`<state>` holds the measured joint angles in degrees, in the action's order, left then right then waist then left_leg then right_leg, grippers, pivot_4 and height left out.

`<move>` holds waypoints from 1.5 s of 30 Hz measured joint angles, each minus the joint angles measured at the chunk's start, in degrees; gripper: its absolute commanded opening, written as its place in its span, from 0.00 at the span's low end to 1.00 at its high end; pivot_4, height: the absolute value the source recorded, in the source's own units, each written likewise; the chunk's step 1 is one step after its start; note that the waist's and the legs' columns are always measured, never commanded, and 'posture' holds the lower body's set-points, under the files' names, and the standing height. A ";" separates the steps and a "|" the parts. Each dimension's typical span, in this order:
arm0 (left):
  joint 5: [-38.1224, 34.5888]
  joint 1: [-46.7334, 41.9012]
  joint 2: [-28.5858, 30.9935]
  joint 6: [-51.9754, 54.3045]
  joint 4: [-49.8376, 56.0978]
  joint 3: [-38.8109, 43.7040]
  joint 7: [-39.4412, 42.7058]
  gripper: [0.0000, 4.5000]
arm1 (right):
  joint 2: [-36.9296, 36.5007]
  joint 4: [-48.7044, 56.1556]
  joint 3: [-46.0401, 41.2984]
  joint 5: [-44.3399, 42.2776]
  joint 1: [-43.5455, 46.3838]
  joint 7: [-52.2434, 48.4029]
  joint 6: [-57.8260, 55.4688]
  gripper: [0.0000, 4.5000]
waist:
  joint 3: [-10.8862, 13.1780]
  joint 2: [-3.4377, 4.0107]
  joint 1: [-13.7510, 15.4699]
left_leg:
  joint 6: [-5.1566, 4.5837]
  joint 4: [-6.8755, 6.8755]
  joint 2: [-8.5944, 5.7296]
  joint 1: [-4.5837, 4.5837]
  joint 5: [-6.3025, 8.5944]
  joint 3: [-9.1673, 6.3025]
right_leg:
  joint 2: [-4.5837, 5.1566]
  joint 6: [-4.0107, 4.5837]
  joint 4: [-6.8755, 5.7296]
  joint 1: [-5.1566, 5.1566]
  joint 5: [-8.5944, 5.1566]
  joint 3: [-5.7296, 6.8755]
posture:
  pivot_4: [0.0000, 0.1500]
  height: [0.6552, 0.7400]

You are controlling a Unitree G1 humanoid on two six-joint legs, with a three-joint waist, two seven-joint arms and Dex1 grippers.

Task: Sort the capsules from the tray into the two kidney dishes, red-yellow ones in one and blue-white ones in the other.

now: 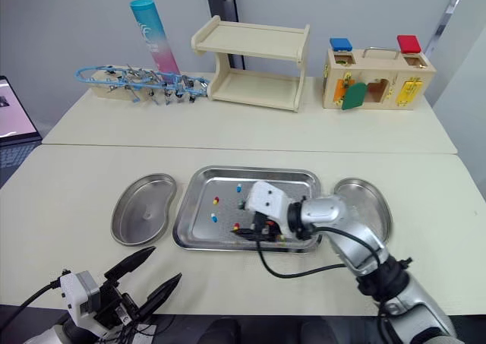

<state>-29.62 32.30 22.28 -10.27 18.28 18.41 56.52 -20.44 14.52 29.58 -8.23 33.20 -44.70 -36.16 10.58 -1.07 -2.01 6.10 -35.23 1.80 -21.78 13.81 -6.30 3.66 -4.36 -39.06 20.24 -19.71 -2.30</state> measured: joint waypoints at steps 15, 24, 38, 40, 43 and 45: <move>0.36 0.27 0.00 -0.75 0.18 -0.52 -1.77 1.00 | 13.88 -18.32 5.00 7.34 5.16 6.55 -1.10 0.66 | -0.01 -0.02 -0.87 | -0.01 0.03 0.01 0.00 0.01 -0.05 | -0.04 0.02 -0.03 0.06 0.01 -0.01 | 1.00 1.00; 0.29 0.33 0.02 -3.21 -3.19 -0.22 -0.53 1.00 | 18.73 -26.48 4.92 9.52 7.43 8.10 2.35 0.66 | -0.01 -0.02 -1.29 | -0.02 0.04 0.03 -0.01 0.01 -0.06 | -0.06 0.04 -0.04 0.10 0.02 -0.02 | 1.00 1.00; 0.48 -0.42 0.18 -4.04 -3.56 -0.37 -0.28 1.00 | 19.60 -31.08 4.26 11.64 10.21 5.88 5.41 0.00 | -0.01 -0.01 -1.30 | -0.02 0.05 0.05 -0.01 0.01 -0.06 | -0.09 0.06 -0.05 0.13 0.03 -0.04 | 1.00 1.00; 0.55 -0.46 0.18 -4.04 -3.56 -0.60 -0.75 1.00 | 19.59 -31.08 4.29 11.69 10.21 5.26 5.53 0.00 | -0.01 -0.01 -1.30 | -0.02 0.06 0.05 -0.01 0.01 -0.06 | -0.09 0.06 -0.05 0.13 0.03 -0.04 | 1.00 1.00; 0.56 -0.58 0.20 -3.96 -3.47 -0.65 -0.97 1.00 | 19.58 -31.08 4.35 11.78 10.21 4.49 5.89 0.00 | -0.01 -0.01 -1.30 | -0.02 0.06 0.05 -0.02 0.01 -0.06 | -0.09 0.06 -0.05 0.14 0.03 -0.04 | 1.00 1.00; 0.52 -1.01 0.39 -3.75 -3.33 -0.65 -1.05 1.00 | 19.53 -31.07 4.33 11.81 10.21 4.06 6.51 0.00 | -0.01 -0.01 -1.30 | -0.02 0.06 0.05 -0.02 0.01 -0.06 | -0.09 0.06 -0.05 0.15 0.03 -0.04 | 1.00 1.00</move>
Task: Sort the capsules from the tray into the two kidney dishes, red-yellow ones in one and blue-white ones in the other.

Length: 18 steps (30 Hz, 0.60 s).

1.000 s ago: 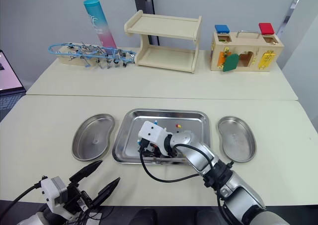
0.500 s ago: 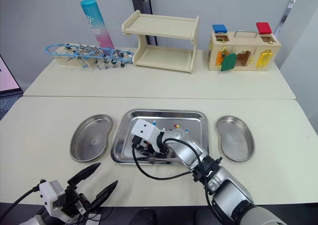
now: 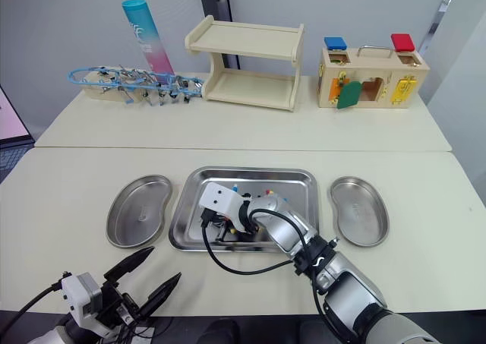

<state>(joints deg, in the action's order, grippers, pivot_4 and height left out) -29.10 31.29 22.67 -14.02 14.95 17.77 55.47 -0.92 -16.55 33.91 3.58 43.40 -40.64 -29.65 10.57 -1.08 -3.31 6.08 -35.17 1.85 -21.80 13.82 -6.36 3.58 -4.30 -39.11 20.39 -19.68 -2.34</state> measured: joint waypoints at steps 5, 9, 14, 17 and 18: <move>-0.90 -1.57 3.22 2.59 1.55 -0.06 0.48 1.00 | -3.55 5.52 -1.50 -0.75 -0.05 -3.14 0.31 0.00 | 0.00 0.01 0.15 | 0.00 0.00 0.00 -0.06 0.00 -0.01 | 0.00 0.00 0.01 0.02 0.00 0.01 | 1.00 1.00; -2.77 -3.70 7.09 6.24 4.99 -1.99 2.71 1.00 | -11.64 15.99 -6.36 -3.49 -2.52 -6.94 -2.23 0.00 | 0.00 0.00 0.52 | 0.00 0.00 0.00 -0.08 0.00 -0.02 | 0.00 0.00 0.04 0.00 0.00 0.03 | 1.00 1.00; -4.72 -6.19 10.92 10.00 8.10 -5.02 6.15 1.00 | -23.45 27.66 -13.72 -7.42 -9.04 -10.11 -7.22 0.00 | 0.01 0.01 0.57 | 0.00 0.02 0.00 -0.10 0.00 0.00 | 0.00 0.00 0.06 0.01 0.00 0.01 | 1.00 1.00; -4.71 -9.20 12.21 11.46 9.58 -7.83 7.84 1.00 | -30.65 33.62 -19.70 -10.06 -13.56 -11.78 -8.68 0.00 | 0.04 0.05 0.52 | -0.01 0.03 0.00 -0.09 0.00 0.01 | 0.00 0.00 0.06 0.00 0.00 0.00 | 1.00 1.00; -4.70 -10.16 12.66 11.86 9.93 -8.84 8.24 1.00 | -33.19 35.13 -21.86 -10.90 -15.03 -12.14 -8.94 0.00 | 0.04 0.05 0.54 | -0.01 0.03 0.00 -0.09 0.00 0.04 | 0.00 0.00 0.08 0.00 0.00 -0.02 | 1.00 1.00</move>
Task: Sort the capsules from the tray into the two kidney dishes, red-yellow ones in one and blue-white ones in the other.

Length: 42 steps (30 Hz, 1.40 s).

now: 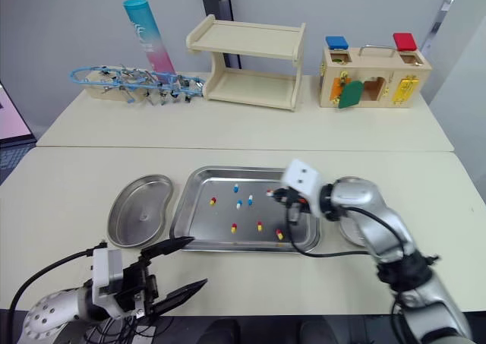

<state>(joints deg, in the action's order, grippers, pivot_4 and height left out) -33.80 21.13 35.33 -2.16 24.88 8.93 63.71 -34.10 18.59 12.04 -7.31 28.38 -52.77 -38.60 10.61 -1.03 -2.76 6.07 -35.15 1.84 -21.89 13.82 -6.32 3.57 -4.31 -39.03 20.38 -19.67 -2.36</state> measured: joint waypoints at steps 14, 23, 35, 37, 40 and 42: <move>-0.98 -6.58 -0.79 3.26 1.79 -4.74 -0.44 1.00 | -20.66 0.84 -14.41 -2.74 -18.12 -0.86 -3.38 0.00 | 0.01 -0.01 0.13 | -0.01 -0.01 0.00 0.04 0.00 0.05 | 0.00 0.00 0.02 -0.08 0.00 -0.02 | 1.00 1.00; -0.96 -7.61 -1.40 3.26 1.78 -5.73 -0.68 1.00 | -21.93 -3.39 -14.02 -0.66 -18.67 0.47 -1.66 0.46 | 0.01 -0.01 0.26 | 0.00 -0.02 0.00 0.04 0.00 0.06 | 0.00 0.00 0.04 -0.09 0.00 -0.02 | 1.00 1.00; -0.96 -6.04 -1.51 3.32 1.83 -3.60 -3.35 1.00 | -23.82 -3.94 -21.67 -4.16 -23.61 -5.44 11.17 0.73 | 0.01 -0.02 0.89 | -0.01 -0.02 0.00 0.06 0.00 0.06 | 0.00 -0.01 0.06 -0.13 0.00 -0.01 | 1.00 1.00; -0.24 -4.93 -0.44 4.51 1.77 -1.07 -5.61 1.00 | -24.31 -5.42 -23.56 -4.42 -25.74 -7.24 15.35 0.73 | 0.02 -0.04 0.93 | -0.01 -0.02 0.00 0.08 0.00 0.05 | 0.01 -0.01 0.06 -0.15 0.00 0.00 | 1.00 1.00; 0.60 -2.15 2.80 7.21 0.97 5.78 -8.68 1.00 | -24.79 -9.21 -27.23 -5.21 -28.41 -10.10 21.30 0.73 | 0.03 -0.05 0.86 | -0.01 -0.02 0.00 0.09 0.00 0.07 | 0.01 -0.01 0.06 -0.15 0.00 -0.02 | 1.00 1.00; 0.65 -1.20 4.99 9.91 -0.66 10.30 -10.58 1.00 | -25.71 -11.63 -29.32 -5.28 -29.58 -11.78 25.27 0.73 | 0.03 -0.04 0.88 | -0.01 -0.02 0.00 0.12 0.00 0.08 | 0.01 -0.01 0.04 -0.17 0.00 -0.02 | 1.00 1.00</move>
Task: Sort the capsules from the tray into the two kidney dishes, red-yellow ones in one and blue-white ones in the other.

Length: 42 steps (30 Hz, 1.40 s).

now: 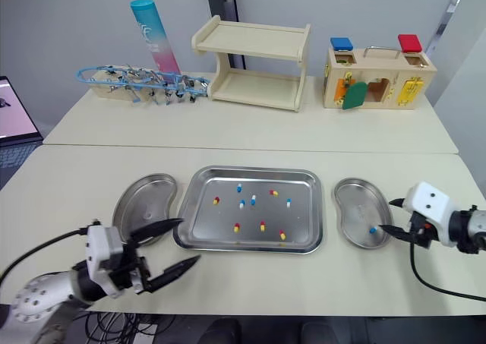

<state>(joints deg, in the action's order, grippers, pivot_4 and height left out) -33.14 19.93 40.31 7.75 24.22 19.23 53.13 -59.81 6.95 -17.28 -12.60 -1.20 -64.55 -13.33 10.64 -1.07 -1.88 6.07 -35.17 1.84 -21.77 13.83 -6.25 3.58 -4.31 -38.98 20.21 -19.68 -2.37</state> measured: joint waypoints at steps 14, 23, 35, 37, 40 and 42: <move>7.58 2.58 9.86 -0.06 -36.42 20.62 2.23 1.00 | -3.04 -16.35 -3.34 -2.51 -1.81 -12.73 14.43 0.93 | 0.02 0.00 -0.50 | -0.02 0.02 0.02 0.02 0.01 0.05 | -0.01 0.01 0.00 0.00 -0.01 0.00 | 1.00 1.00; 8.32 1.66 9.92 -1.84 -39.11 20.61 4.53 1.00 | -2.54 -14.68 -3.53 -4.62 -3.42 -12.77 14.09 1.00 | 0.02 0.00 -0.46 | -0.01 0.02 0.03 0.02 0.01 0.05 | 0.00 0.00 -0.01 0.00 0.00 0.00 | 1.00 1.00; 6.49 3.22 9.26 3.00 -32.22 21.28 4.81 1.00 | 11.24 18.28 5.34 -13.31 -8.57 -1.77 2.60 1.00 | -0.08 -0.15 -0.30 | 0.00 0.02 0.09 -0.01 0.01 0.03 | -0.02 0.00 -0.02 0.00 0.00 0.03 | 1.00 1.00; 6.10 4.20 8.71 3.97 -30.33 21.75 4.77 1.00 | 15.01 19.89 8.92 -12.72 -8.57 1.51 2.03 1.00 | -0.11 -0.21 -0.27 | 0.00 0.02 0.09 0.00 0.01 0.02 | -0.02 0.00 -0.04 0.01 0.00 0.04 | 1.00 1.00; 4.57 5.93 8.22 6.28 -24.84 22.25 4.93 1.00 | 18.93 20.72 14.42 -10.27 -8.54 5.23 1.91 1.00 | -0.14 -0.25 -0.13 | 0.00 0.02 0.09 0.00 0.01 0.02 | -0.02 0.00 -0.04 0.01 0.00 0.04 | 1.00 1.00; 3.49 6.02 8.27 8.36 -20.65 22.76 4.93 1.00 | 19.96 20.73 16.46 -8.71 -8.43 6.61 2.04 1.00 | -0.15 -0.28 -0.02 | 0.00 0.02 0.09 0.01 0.01 0.02 | -0.02 0.00 -0.04 0.00 0.00 0.04 | 1.00 1.00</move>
<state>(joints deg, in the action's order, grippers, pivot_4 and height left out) -29.65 25.95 48.59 16.11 3.57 41.99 58.06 -39.85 27.68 -0.81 -21.31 -9.63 -57.95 -11.29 10.49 -1.35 -1.91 6.07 -35.15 1.94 -21.75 13.84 -6.22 3.56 -4.31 -39.02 20.21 -19.68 -2.33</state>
